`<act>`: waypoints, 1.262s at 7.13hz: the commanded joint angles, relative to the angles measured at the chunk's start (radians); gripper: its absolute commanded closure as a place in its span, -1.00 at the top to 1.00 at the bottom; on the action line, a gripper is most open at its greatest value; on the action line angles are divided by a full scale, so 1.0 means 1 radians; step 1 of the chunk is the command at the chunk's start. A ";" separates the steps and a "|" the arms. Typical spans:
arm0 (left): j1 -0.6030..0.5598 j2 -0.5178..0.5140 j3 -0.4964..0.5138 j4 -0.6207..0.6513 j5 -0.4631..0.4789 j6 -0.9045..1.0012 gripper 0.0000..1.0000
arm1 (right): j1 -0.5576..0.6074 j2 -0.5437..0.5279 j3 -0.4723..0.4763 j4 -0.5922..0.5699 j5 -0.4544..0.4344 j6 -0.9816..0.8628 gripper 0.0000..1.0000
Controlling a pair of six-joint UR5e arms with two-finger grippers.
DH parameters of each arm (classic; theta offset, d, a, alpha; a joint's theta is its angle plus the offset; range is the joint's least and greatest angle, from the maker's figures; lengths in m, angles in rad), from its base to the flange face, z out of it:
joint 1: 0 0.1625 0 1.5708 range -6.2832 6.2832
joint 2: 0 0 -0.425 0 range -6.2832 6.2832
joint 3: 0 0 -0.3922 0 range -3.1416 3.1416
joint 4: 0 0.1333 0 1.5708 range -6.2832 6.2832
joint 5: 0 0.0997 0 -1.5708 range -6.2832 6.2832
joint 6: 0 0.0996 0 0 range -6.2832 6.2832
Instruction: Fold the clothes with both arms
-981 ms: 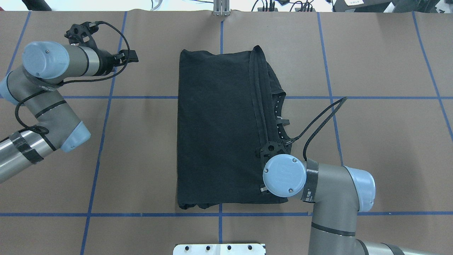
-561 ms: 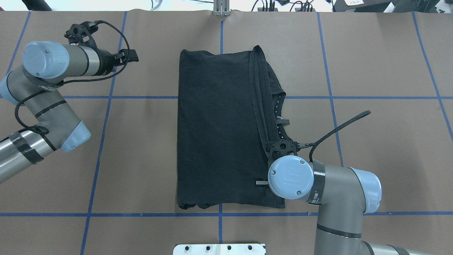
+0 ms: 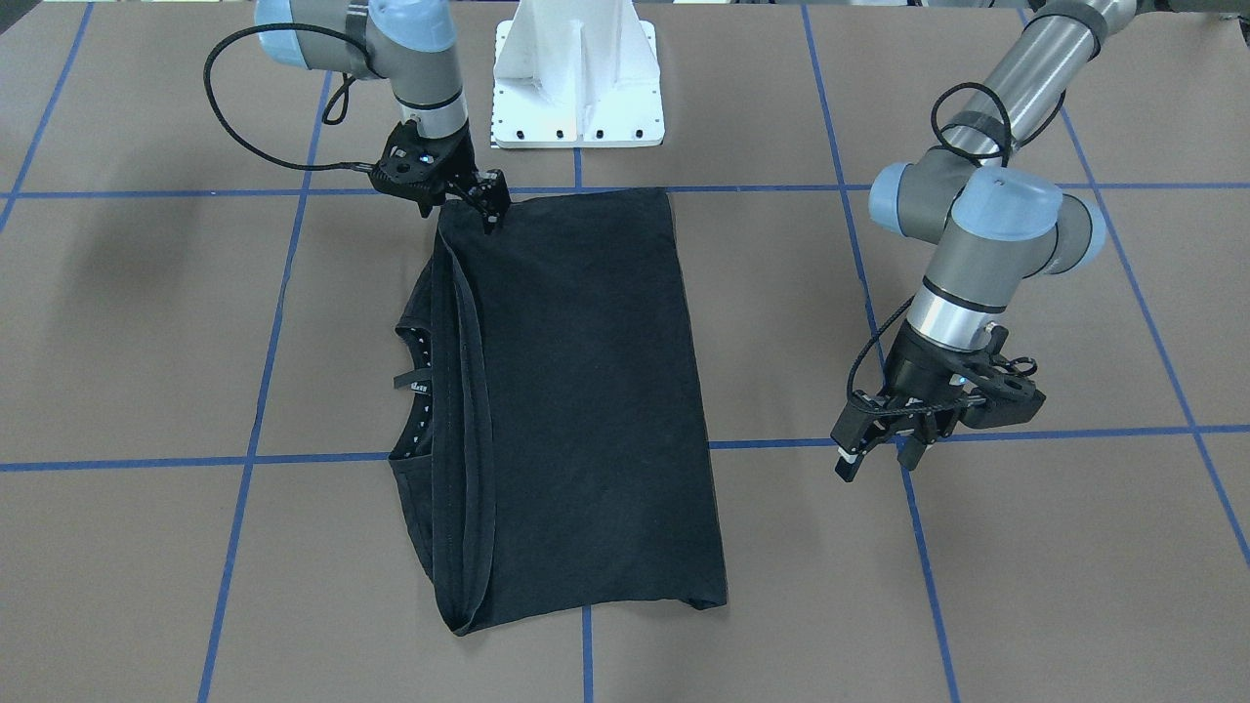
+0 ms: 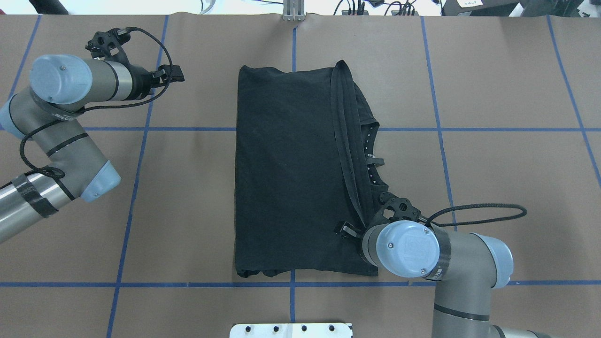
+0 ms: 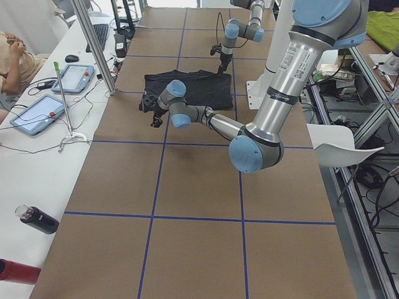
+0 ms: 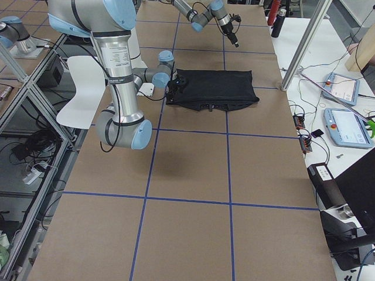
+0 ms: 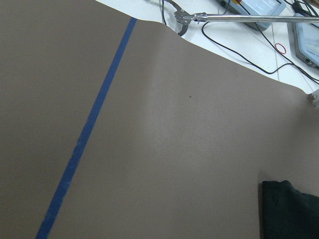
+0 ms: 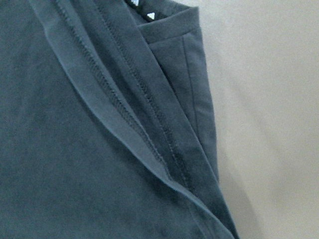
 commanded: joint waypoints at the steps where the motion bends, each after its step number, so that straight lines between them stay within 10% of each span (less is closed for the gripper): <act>1: 0.000 0.000 -0.001 0.001 0.000 -0.002 1.00 | -0.009 -0.002 -0.007 0.024 -0.038 0.200 0.67; 9: 0.002 0.000 -0.004 0.001 0.002 -0.017 1.00 | -0.007 -0.043 0.005 0.013 -0.039 0.199 0.69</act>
